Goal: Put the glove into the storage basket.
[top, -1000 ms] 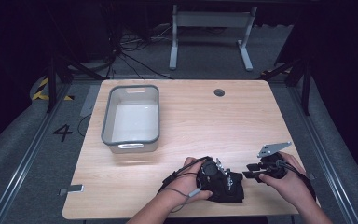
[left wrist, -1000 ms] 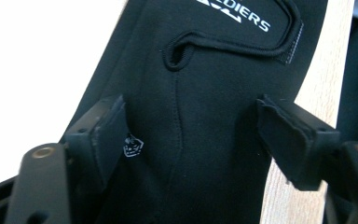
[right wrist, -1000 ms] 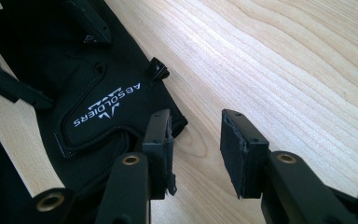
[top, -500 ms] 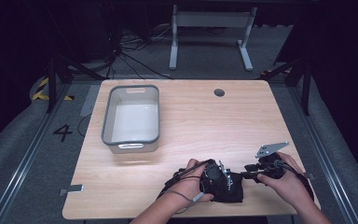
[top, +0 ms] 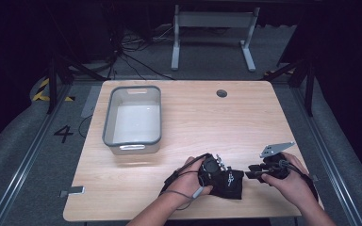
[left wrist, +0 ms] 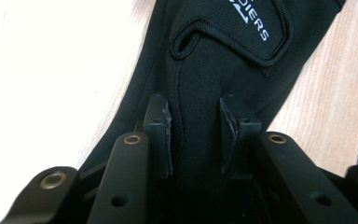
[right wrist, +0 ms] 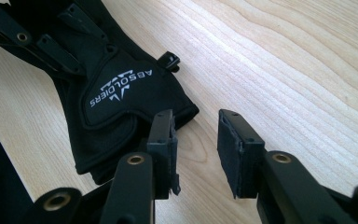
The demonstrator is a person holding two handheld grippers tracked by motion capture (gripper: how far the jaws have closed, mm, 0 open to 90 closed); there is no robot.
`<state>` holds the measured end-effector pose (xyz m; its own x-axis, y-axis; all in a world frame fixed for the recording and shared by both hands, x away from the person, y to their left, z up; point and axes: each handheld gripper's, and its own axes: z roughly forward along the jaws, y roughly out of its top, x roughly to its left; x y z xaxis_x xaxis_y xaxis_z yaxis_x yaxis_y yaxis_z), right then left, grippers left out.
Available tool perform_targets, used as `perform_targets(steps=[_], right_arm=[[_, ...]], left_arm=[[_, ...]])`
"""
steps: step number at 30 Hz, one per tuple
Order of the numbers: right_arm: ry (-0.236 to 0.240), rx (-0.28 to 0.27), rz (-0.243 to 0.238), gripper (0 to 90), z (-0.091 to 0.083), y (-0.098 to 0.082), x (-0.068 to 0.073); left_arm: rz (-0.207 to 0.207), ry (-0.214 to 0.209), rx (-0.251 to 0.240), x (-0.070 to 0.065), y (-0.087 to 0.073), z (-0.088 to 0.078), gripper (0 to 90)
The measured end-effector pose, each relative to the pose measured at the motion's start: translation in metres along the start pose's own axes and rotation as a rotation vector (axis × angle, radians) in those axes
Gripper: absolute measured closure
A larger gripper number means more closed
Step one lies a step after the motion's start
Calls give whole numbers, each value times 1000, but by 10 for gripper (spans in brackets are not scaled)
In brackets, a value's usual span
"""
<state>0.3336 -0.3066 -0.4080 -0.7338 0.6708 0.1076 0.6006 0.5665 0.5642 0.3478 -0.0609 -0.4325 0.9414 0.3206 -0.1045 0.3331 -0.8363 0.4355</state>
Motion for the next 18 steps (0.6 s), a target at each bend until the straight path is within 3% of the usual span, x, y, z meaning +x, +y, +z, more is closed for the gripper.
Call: perform_targets(steps=[11, 18], right_arm=[[-4, -14, 26, 674, -3, -5, -5], [-4, -15, 38, 673, -2, -5, -9]], left_arm=[[-92, -70, -25, 16, -8, -38, 691], [-131, -74, -44, 23, -15, -57, 692]])
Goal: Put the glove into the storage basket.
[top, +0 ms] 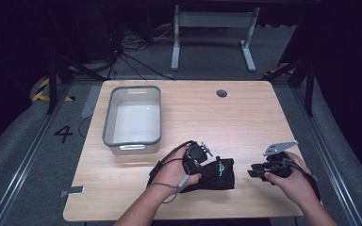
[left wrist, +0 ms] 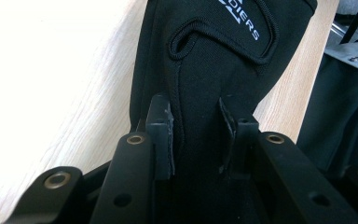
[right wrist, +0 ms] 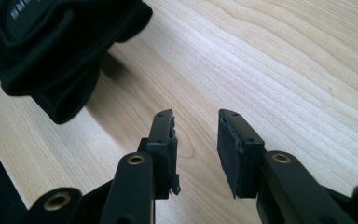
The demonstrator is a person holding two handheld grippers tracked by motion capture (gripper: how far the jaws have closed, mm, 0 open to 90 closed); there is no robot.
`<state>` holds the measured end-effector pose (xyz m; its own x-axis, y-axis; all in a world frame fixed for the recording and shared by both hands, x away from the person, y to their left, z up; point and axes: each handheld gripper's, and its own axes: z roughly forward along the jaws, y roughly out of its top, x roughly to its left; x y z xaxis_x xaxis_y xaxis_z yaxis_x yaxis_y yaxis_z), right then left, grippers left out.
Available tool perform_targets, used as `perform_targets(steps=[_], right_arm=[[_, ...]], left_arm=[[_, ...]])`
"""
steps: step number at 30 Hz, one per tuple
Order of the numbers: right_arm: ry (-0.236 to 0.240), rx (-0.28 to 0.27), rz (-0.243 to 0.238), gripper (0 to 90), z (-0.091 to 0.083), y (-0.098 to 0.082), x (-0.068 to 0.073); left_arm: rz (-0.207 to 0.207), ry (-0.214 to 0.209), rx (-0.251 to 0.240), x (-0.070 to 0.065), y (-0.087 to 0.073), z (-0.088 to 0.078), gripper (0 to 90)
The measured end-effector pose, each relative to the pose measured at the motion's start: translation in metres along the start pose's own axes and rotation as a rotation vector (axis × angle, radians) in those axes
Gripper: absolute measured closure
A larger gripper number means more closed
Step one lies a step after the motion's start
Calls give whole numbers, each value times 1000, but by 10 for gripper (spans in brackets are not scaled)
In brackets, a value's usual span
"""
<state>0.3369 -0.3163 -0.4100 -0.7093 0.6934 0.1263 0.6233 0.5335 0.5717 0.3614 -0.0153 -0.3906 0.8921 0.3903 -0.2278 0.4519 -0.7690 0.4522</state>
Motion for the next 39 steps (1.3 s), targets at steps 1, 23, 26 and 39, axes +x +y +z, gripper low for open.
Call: perform_targets(steps=[1, 23, 26, 39], right_arm=[[-1, 0, -1, 672, 0, 0, 0], [23, 14, -13, 665, 11, 8, -3], [27, 16, -12, 661, 13, 9, -2], [24, 19, 3, 650, 15, 7, -2]], left_arm=[[-5, 2, -5, 0, -1, -3, 692], [-129, 80, -86, 14, -11, -81, 691], [-167, 112, -77, 18, -12, -90, 690], [-247, 123, -134, 42, -17, -124, 689]])
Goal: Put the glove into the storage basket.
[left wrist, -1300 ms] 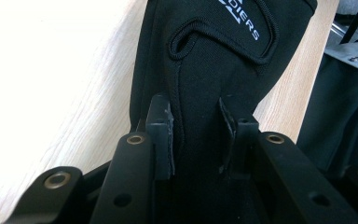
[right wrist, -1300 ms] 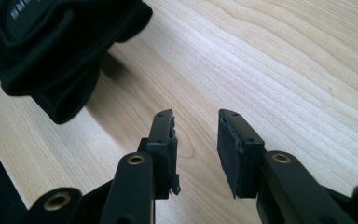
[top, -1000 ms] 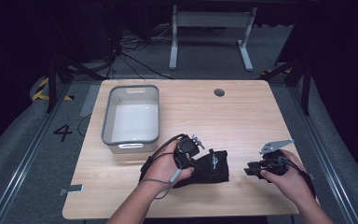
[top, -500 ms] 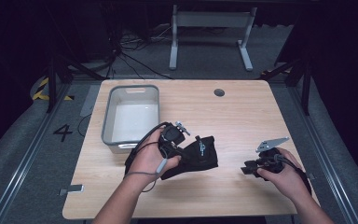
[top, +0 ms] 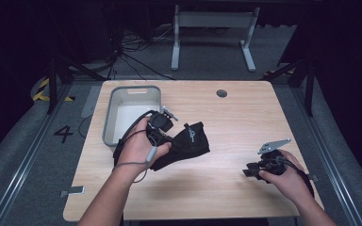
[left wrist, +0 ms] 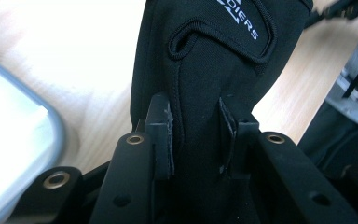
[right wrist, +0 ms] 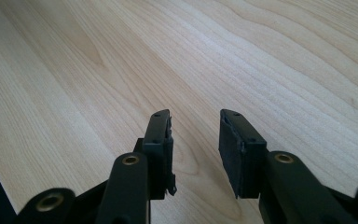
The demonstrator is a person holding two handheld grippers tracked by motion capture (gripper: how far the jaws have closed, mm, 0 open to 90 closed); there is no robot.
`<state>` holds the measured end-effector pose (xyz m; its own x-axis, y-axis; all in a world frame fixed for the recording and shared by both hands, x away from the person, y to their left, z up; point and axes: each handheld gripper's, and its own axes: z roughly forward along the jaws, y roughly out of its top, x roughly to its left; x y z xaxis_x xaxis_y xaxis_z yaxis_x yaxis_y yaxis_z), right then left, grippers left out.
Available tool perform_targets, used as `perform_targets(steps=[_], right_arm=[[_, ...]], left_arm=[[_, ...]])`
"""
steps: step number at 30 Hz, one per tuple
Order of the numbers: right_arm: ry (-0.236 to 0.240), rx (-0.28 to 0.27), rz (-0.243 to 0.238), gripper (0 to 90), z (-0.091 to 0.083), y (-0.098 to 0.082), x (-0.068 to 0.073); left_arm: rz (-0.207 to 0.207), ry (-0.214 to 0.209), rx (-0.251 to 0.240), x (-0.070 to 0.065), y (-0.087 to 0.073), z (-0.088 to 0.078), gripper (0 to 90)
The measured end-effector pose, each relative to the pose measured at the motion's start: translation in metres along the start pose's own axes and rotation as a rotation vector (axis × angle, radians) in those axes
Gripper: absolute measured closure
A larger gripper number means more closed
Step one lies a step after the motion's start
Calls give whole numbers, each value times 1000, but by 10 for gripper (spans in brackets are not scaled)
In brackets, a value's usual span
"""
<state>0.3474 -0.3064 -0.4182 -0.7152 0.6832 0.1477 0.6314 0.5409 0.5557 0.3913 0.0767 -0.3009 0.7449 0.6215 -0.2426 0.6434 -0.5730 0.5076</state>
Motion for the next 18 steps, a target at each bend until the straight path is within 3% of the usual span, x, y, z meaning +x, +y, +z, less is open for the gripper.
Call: perform_targets(steps=[13, 18], right_arm=[[-5, -5, 18, 643, -2, -4, 0], [-9, -6, 20, 641, -2, -5, 0]], left_arm=[[-83, 94, -37, 42, 11, -23, 689], [-127, 135, -76, 57, 13, -31, 689]])
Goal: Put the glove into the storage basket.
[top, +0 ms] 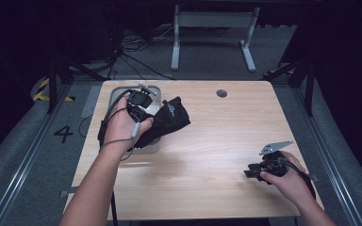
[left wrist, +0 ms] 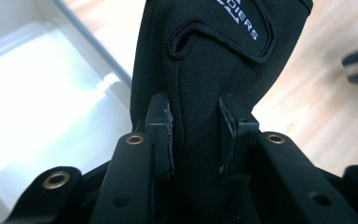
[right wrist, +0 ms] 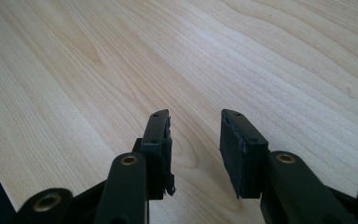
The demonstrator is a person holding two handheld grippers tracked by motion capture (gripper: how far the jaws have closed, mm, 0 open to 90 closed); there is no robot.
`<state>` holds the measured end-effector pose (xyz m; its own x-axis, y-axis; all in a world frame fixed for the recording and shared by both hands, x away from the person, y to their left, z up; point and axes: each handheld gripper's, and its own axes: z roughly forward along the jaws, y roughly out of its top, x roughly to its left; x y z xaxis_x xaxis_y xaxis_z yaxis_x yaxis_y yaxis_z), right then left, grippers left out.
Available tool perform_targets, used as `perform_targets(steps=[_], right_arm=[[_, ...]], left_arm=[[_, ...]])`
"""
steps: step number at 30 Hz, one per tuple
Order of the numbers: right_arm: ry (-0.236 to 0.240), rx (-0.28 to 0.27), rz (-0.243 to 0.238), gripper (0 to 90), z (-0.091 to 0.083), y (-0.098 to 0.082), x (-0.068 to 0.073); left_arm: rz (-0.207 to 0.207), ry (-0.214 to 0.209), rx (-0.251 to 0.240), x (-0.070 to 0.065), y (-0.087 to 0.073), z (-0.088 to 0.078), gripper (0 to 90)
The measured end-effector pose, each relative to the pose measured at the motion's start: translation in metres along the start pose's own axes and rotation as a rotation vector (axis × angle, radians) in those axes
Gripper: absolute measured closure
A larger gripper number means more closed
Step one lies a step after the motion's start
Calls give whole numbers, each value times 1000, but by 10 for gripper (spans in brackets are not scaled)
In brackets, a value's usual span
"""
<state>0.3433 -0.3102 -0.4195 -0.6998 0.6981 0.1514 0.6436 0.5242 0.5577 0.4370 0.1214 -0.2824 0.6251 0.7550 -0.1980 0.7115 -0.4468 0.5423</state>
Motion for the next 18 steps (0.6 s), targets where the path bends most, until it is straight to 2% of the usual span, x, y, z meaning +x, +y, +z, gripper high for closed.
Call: perform_targets(steps=[7, 13, 18], right_arm=[[-4, 3, 1, 637, 0, 0, 0], [-4, 5, -6, 636, 2, 0, 0], [-3, 7, -6, 633, 3, 1, 0]], left_arm=[[-72, 47, -17, 22, 3, 4, 688], [-168, 90, -41, 45, 6, 8, 688], [-230, 113, -59, 62, 8, 14, 687]])
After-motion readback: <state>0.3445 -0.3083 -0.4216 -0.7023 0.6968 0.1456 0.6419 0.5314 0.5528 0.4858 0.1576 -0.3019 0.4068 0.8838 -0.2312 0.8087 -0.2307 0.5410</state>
